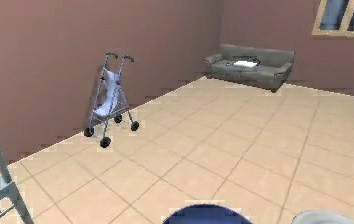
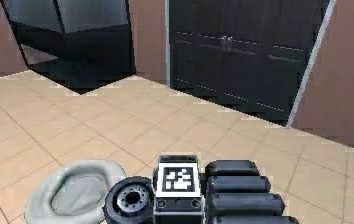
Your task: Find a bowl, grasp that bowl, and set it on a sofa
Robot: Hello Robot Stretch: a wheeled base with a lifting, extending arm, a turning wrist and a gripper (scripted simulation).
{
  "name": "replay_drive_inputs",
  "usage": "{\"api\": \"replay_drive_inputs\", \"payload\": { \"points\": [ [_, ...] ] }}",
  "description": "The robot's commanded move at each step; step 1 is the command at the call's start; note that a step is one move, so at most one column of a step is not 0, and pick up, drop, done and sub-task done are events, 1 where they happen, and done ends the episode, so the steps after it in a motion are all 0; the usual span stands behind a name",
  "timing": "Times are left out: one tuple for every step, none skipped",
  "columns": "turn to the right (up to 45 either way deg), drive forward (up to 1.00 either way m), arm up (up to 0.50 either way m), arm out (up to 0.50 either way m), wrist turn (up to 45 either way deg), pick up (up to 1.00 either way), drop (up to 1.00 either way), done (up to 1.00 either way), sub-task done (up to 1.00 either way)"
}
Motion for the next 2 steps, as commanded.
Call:
{"api": "replay_drive_inputs", "payload": {
  "points": [
    [0.0, 0.8, 0.0, 0.0, 0.0, 0.0, 0.0, 0.0, 0.0],
    [36.0, 0.0, 0.0, 0.0, 0.0, 0.0, 0.0, 0.0, 0.0]
  ]
}}
